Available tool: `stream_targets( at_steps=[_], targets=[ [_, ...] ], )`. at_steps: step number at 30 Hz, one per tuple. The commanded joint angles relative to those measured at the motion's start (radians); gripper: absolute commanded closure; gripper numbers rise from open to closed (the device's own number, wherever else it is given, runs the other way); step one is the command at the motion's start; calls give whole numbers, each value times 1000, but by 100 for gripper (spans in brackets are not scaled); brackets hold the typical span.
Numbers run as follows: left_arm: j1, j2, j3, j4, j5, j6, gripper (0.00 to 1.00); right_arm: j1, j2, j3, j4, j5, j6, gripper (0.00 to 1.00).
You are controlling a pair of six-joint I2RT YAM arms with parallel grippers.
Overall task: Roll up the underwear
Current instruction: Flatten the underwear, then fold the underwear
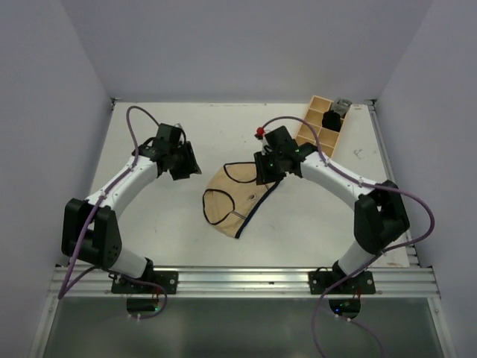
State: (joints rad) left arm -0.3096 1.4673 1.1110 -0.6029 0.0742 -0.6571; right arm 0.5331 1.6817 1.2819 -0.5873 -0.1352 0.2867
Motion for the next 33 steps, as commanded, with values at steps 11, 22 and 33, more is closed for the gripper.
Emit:
stream_targets(
  at_steps=[11, 22, 33],
  targets=[
    [64, 163, -122, 304, 358, 100, 49, 323, -145, -213, 202, 97, -14, 62],
    [64, 235, -145, 301, 331, 136, 51, 536, -59, -213, 233, 189, -43, 59],
    [64, 258, -168, 310, 309, 136, 59, 596, -22, -257, 242, 232, -50, 59]
  ],
)
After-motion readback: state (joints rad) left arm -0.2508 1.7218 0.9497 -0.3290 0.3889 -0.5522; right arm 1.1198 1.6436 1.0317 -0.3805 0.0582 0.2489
